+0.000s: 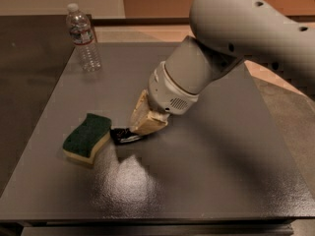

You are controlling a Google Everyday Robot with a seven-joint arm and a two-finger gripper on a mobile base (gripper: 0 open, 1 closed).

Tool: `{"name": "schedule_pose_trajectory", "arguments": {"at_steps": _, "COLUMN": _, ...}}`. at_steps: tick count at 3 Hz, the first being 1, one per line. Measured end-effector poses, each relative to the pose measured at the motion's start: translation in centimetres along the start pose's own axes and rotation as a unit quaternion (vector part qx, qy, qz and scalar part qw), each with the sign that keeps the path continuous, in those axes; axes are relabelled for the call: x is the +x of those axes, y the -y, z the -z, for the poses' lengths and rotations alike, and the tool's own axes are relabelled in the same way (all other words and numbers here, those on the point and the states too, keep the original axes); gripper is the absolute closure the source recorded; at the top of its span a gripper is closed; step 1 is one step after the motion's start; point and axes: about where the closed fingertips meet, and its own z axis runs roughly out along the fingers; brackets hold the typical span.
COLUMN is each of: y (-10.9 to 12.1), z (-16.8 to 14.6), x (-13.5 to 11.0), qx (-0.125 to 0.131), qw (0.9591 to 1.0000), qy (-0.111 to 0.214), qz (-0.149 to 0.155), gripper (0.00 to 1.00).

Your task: Move rxbar chocolate near sponge

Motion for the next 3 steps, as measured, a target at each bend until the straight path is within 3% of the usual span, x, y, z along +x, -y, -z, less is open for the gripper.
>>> {"name": "schedule_pose_trajectory", "arguments": {"at_steps": 2, "y": -0.12, "z": -1.00, "x": -0.43, "qx": -0.001, "qw": 1.0000, "qy": 0.005, "qz": 0.000, "gripper": 0.12}}
{"name": "schedule_pose_trajectory", "arguments": {"at_steps": 3, "y": -0.21, "z": -1.03, "x": -0.56, "qx": -0.002, "qw": 1.0000, "qy": 0.005, "qz": 0.001, "gripper": 0.00}}
